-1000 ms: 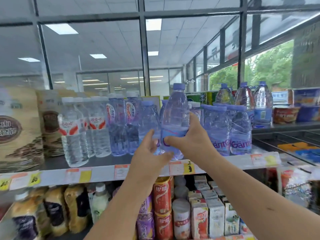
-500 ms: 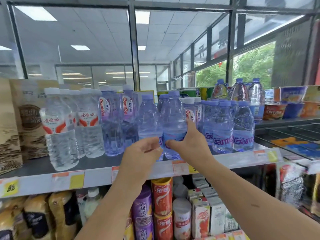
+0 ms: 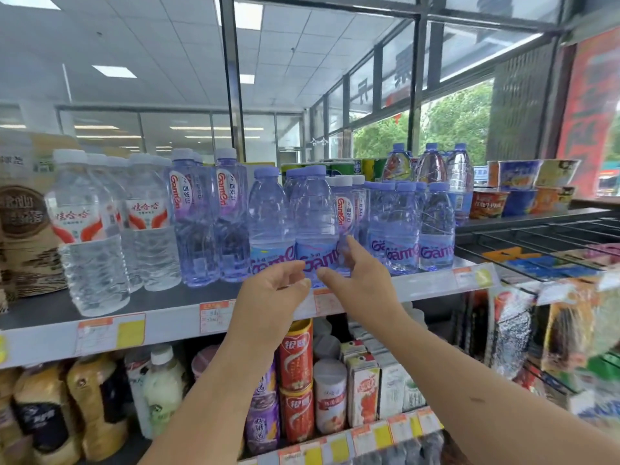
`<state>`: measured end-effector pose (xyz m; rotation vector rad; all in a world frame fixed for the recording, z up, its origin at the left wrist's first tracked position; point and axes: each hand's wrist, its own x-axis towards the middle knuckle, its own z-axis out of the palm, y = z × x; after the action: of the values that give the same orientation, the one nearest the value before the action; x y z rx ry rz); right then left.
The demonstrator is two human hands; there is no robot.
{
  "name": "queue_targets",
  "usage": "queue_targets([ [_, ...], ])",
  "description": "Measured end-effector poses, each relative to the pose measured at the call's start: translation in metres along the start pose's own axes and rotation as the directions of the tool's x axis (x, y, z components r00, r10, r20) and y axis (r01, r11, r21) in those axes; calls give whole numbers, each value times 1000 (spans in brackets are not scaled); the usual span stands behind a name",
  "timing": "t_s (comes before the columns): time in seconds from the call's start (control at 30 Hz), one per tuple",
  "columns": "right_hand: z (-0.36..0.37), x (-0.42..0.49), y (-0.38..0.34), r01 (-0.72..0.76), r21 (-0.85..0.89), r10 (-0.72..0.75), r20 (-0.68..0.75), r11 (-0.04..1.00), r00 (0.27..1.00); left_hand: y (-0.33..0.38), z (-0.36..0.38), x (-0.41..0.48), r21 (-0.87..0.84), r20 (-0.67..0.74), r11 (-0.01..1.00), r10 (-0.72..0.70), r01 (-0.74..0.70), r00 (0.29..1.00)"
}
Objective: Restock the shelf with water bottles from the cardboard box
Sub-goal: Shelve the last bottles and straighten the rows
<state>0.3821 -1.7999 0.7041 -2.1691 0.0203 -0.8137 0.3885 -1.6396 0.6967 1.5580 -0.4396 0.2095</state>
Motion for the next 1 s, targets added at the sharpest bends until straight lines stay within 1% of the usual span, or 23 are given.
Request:
queue_targets([
  [0.1,-11,-36,8,29,50,-26,-51,998,998,-4,17,-11,-78,56,997,-10,15,998],
  [0.17,-21,-61,18,15,28,-13,-68,999,998,-11,31,-21,-128,112,991,-30,44,993],
  [0.33,-54,-130,61,-127,-49,126,-17,991,992,-51,67,-66,-94,201,990,-82,102,976],
  [0.43,-71,-181,105,-246,-50,245,-8,968,969,-91,97,-108,-46,248,979,-179,197,952],
  [0.57,-86,-253,179,-405,-73,408,42,911,912,-156,145,-172,26,315,923,-372,383,873],
  [0.7,-99,-317,253,-537,-96,542,30,838,840,-222,193,-235,86,346,845,-522,528,779],
  [0.77,-104,-345,289,-582,-94,587,30,808,809,-252,214,-260,101,364,805,-577,585,731],
  [0.83,-104,-371,327,-613,-116,621,48,781,782,-283,232,-284,127,353,767,-628,629,694],
  [0.93,-99,-411,391,-681,-170,700,94,712,708,-333,254,-315,150,314,716,-689,682,654],
  [1.0,-89,-442,440,-720,-217,749,99,659,656,-371,266,-336,164,310,678,-725,717,615],
])
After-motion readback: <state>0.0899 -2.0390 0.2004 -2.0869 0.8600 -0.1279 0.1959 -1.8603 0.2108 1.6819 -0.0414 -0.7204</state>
